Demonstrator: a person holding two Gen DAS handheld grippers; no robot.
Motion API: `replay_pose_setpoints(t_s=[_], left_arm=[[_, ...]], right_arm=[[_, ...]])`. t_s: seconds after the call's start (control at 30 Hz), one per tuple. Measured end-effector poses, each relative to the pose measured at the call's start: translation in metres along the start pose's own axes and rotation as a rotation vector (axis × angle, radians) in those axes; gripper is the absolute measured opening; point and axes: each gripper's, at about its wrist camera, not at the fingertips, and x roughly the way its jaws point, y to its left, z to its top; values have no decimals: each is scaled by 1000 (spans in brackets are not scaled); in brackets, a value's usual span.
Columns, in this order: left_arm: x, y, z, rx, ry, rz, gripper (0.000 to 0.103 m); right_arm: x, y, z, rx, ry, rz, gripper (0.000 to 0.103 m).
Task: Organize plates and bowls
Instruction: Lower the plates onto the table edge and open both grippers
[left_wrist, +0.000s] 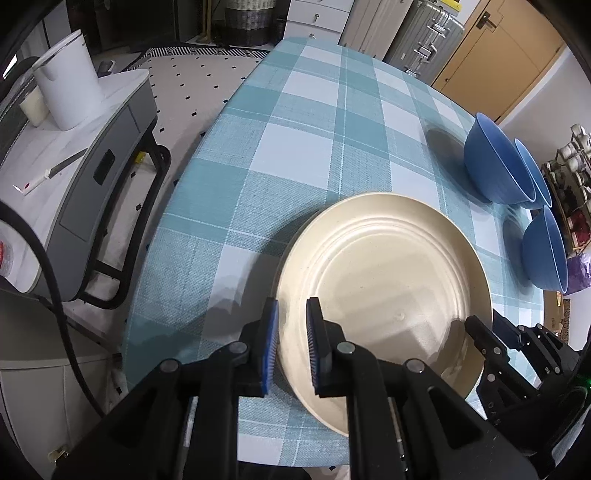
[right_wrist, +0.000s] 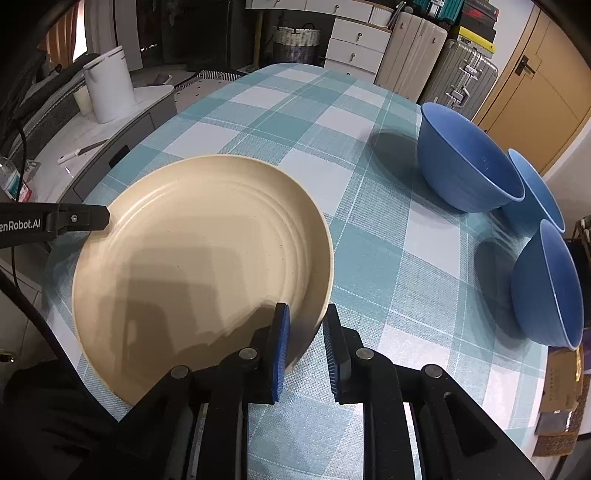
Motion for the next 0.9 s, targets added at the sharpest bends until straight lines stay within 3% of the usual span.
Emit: replay_pose_setpoints(t_s=[0.2, 0.43, 0.57, 0.7, 0.9], left_arm=[[-1, 3, 1, -14, -2, -6, 12], [-1, 9, 0, -31, 0, -9, 15], [1, 8, 0, -23, 15, 0, 15], [3, 8, -1, -20, 17, 8, 16], [9, 7, -3, -16, 30, 16, 16]], right_arm=[[-7, -4, -1, 9, -15, 14, 32], [-17, -20, 0, 81, -77, 36, 32], [-8, -33, -1, 158, -54, 95, 32], [-2, -44, 0, 225, -63, 141, 28], [2, -39, 6, 209, -60, 174, 10]])
